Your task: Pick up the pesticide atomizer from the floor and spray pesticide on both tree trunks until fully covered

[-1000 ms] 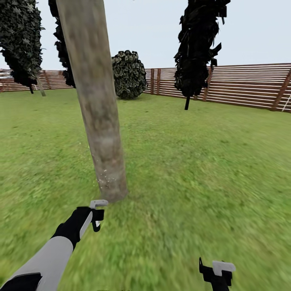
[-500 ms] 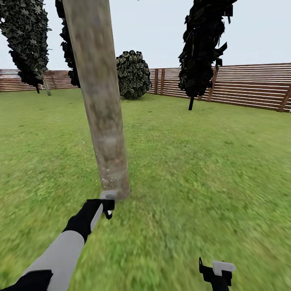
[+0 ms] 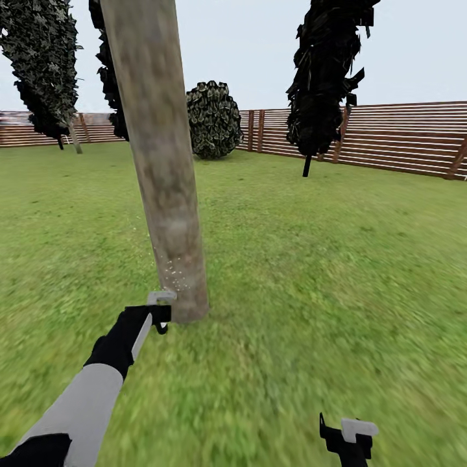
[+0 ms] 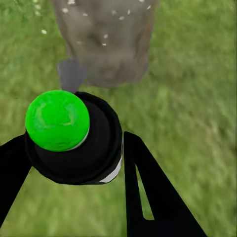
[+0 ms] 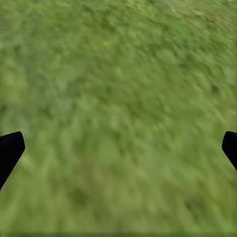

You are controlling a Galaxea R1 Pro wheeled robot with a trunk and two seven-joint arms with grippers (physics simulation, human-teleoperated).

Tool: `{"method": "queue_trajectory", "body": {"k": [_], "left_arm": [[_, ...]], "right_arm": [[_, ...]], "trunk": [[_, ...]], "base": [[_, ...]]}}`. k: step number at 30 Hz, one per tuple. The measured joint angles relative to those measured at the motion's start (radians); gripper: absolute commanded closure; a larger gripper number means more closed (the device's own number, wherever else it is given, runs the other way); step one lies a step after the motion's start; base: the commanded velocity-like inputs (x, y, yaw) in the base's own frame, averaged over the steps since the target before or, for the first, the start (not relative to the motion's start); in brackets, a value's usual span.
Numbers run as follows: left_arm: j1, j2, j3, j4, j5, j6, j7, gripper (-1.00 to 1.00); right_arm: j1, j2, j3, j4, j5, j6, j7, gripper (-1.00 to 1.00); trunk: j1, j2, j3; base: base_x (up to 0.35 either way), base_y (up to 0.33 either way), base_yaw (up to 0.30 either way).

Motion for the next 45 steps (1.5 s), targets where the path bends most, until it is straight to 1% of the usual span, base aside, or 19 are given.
{"method": "queue_trajectory", "body": {"k": [2, 4, 6, 8, 11, 14, 17, 20, 22, 24, 25, 26, 28, 29, 31, 33, 35, 41, 45], "left_arm": [[-0.009, 0.018, 0.004, -0.025, -0.007, 0.035, -0.003, 1.0], [-0.016, 0.055, 0.006, -0.035, -0.008, 0.057, -0.006, 1.0], [-0.021, 0.113, 0.008, -0.039, -0.006, 0.069, -0.01, 1.0], [-0.021, 0.139, 0.007, -0.04, 0.005, 0.072, -0.02, 1.0], [-0.02, 0.139, 0.0, -0.04, 0.01, 0.073, -0.036, 1.0], [-0.02, 0.123, -0.023, -0.041, 0.012, 0.074, -0.045, 1.0], [-0.025, 0.084, -0.051, -0.064, 0.014, 0.089, -0.061, 1.0], [-0.025, 0.08, -0.054, -0.101, 0.006, 0.124, -0.064, 1.0], [-0.027, 0.091, -0.051, -0.11, -0.001, 0.132, -0.065, 1.0], [-0.029, 0.114, -0.048, -0.112, 0.0, 0.134, -0.066, 1.0], [-0.037, 0.136, -0.05, -0.112, -0.003, 0.135, -0.067, 1.0], [-0.07, 0.172, -0.055, -0.098, -0.003, 0.135, -0.141, 1.0], [-0.076, 0.211, -0.059, -0.089, -0.011, 0.134, -0.244, 1.0], [-0.074, 0.221, -0.067, -0.072, -0.023, 0.134, -0.295, 1.0], [-0.072, 0.225, -0.104, -0.036, -0.054, 0.13, -0.346, 1.0], [-0.077, 0.222, -0.128, -0.02, -0.068, 0.13, -0.36, 1.0], [-0.082, 0.22, -0.132, -0.018, -0.071, 0.131, -0.363, 1.0], [-0.162, 0.23, -0.134, -0.02, -0.072, 0.143, -0.365, 1.0], [-0.155, 0.228, -0.134, -0.022, -0.076, 0.144, -0.362, 1.0]], "right_arm": [[0.0, 0.0, 0.0, 0.0, 0.0, 0.0, 0.0, -1.0], [0.0, 0.0, 0.0, 0.0, 0.0, 0.0, 0.0, -1.0], [0.0, 0.0, 0.0, 0.0, 0.0, 0.0, 0.0, -1.0], [0.0, 0.0, 0.0, 0.0, 0.0, 0.0, 0.0, -1.0], [0.0, 0.0, 0.0, 0.0, 0.0, 0.0, 0.0, -1.0], [0.0, 0.0, 0.0, 0.001, 0.0, 0.0, 0.0, -1.0], [0.0, 0.0, 0.0, 0.001, 0.0, 0.0, 0.0, -1.0], [0.0, 0.0, 0.0, 0.001, 0.0, 0.0, 0.0, -1.0], [0.0, 0.0, 0.0, 0.0, 0.0, 0.0, 0.0, -1.0], [0.0, 0.0, 0.0, 0.001, 0.0, 0.0, 0.0, -1.0], [0.0, 0.0, 0.0, 0.0, 0.0, 0.0, 0.0, -1.0], [0.0, 0.0, 0.0, 0.0, 0.0, 0.0, 0.0, -1.0], [0.0, 0.0, 0.0, 0.001, 0.0, 0.0, 0.0, -1.0], [0.0, 0.0, 0.0, 0.0, 0.0, 0.0, 0.0, -1.0], [0.0, 0.0, 0.0, 0.0, 0.0, 0.0, 0.0, -1.0], [0.0, 0.0, 0.0, 0.0, 0.0, 0.0, 0.0, -1.0], [0.0, 0.0, 0.0, 0.0, 0.0, 0.0, 0.0, -1.0], [0.0, 0.0, 0.0, 0.001, 0.0, 0.0, 0.0, -1.0], [0.0, 0.0, 0.0, 0.0, 0.0, 0.0, 0.0, -1.0]], "trunk": [[0.0, 0.0, 0.0], [0.0, 0.0, 0.0], [0.0, 0.0, 0.0], [0.0, 0.0, 0.0], [0.0, 0.0, 0.0], [0.0, 0.0, 0.0], [0.0, 0.0, 0.0], [0.0, 0.0, 0.0], [0.0, 0.0, 0.0], [0.0, 0.0, 0.0], [0.0, 0.0, 0.0], [0.0, 0.0, 0.0], [0.0, 0.0, 0.0], [0.0, 0.0, 0.0], [0.0, 0.0, 0.0], [0.0, 0.0, 0.0], [0.0, 0.0, 0.0], [0.0, 0.0, 0.0], [0.0, 0.0, 0.0]], "base": [[0.0, 0.0, 0.0], [0.0, 0.0, 0.0], [0.0, 0.0, 0.0], [0.0, 0.0, 0.0], [0.0, 0.0, 0.0], [0.0, 0.0, 0.0], [0.0, 0.0, 0.0], [0.0, 0.0, 0.0], [0.0, 0.0, 0.0], [0.0, 0.0, 0.0], [0.0, 0.0, 0.0], [0.0, 0.0, 0.0], [0.0, 0.0, 0.0], [0.0, 0.0, 0.0], [0.0, 0.0, 0.0], [0.0, 0.0, 0.0], [0.0, 0.0, 0.0], [0.0, 0.0, 0.0], [0.0, 0.0, 0.0]]}}
